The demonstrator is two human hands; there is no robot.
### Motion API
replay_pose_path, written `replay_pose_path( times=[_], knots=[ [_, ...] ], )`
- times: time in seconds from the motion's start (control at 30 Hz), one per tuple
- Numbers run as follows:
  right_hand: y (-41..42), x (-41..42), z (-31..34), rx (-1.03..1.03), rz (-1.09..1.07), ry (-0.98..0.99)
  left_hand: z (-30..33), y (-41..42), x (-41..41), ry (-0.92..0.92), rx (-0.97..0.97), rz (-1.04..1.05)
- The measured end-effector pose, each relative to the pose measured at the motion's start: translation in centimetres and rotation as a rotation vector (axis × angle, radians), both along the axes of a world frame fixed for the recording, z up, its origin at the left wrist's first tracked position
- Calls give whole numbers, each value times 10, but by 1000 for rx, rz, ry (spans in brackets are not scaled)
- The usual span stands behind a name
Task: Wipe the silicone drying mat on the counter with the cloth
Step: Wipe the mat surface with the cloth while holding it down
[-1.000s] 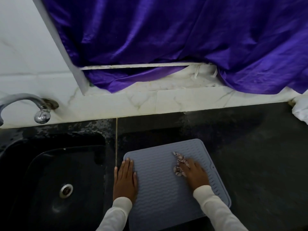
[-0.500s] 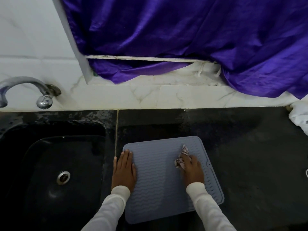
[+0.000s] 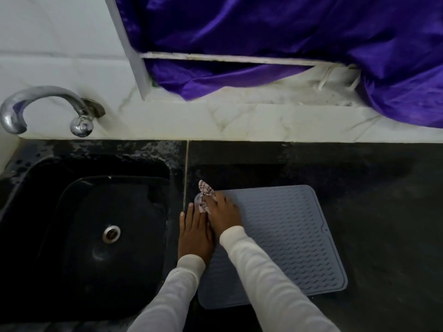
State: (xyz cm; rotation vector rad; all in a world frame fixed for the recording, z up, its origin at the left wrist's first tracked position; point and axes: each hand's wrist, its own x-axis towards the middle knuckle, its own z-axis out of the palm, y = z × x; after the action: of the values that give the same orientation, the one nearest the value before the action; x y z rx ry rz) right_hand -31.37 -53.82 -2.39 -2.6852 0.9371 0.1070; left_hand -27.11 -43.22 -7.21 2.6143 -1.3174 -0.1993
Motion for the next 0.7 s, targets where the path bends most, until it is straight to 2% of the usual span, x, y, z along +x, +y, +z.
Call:
replay_pose_path(
  times=[0.2,0.53,0.7],
  knots=[
    [-44,-30,2,-86,44,168,0,1,-1,38,-42,63],
    [-140,-143,2,-190,-242,251,-2,1,-4,46,-31,87],
    [-181,-195,7,-149,-432,241,-3,2,-3,46,-12,81]
  ],
)
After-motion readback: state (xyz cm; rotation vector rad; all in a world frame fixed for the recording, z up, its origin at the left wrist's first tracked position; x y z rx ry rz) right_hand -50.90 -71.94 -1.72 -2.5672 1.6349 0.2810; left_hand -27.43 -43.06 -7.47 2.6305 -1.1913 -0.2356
